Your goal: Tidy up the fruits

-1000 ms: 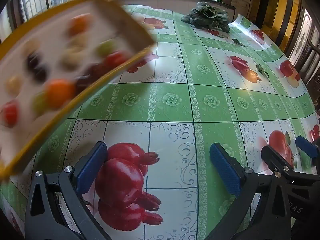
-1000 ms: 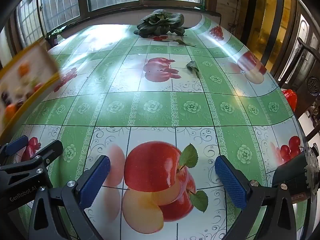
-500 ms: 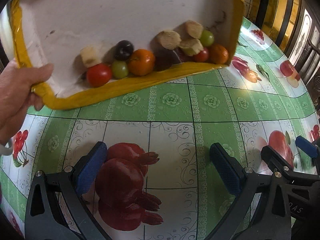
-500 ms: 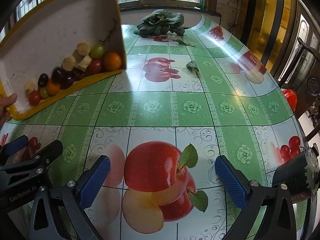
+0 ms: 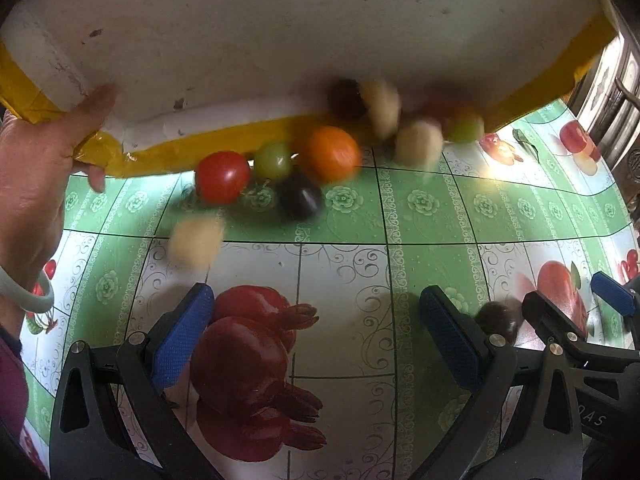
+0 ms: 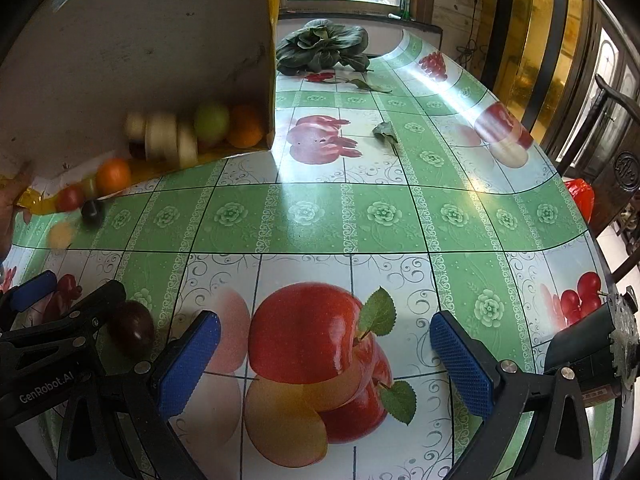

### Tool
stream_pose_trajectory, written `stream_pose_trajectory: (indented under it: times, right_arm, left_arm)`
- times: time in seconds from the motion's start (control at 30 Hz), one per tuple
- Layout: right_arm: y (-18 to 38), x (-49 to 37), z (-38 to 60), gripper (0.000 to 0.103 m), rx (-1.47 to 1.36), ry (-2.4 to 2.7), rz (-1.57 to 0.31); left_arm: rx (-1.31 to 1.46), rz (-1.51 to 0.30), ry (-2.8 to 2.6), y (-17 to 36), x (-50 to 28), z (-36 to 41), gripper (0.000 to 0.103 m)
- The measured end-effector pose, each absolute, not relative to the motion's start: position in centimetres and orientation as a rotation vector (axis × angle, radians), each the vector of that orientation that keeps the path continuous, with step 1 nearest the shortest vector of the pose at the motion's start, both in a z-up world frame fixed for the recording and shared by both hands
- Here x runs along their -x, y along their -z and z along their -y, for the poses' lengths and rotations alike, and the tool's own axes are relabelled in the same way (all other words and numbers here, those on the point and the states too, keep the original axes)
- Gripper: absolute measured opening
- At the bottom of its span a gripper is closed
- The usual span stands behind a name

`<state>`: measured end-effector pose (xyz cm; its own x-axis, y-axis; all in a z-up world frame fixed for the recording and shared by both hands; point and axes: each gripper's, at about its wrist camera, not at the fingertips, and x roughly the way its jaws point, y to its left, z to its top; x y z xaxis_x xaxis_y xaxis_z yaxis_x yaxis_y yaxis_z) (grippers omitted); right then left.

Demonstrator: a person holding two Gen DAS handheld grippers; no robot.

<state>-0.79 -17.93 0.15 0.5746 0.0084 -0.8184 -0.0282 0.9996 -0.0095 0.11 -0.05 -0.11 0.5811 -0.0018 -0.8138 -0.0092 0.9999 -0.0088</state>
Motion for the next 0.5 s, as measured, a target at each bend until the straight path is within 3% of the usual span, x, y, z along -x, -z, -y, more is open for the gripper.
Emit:
stream_pose_trajectory:
  times: [0.5]
  right_arm:
    - [-0.02,0.76,18.01,0.103,0.019,-0.016,-0.959]
  left_arm:
    - [0.014,-0.950,-0.005,-0.02,0.00,-0.27,0.103]
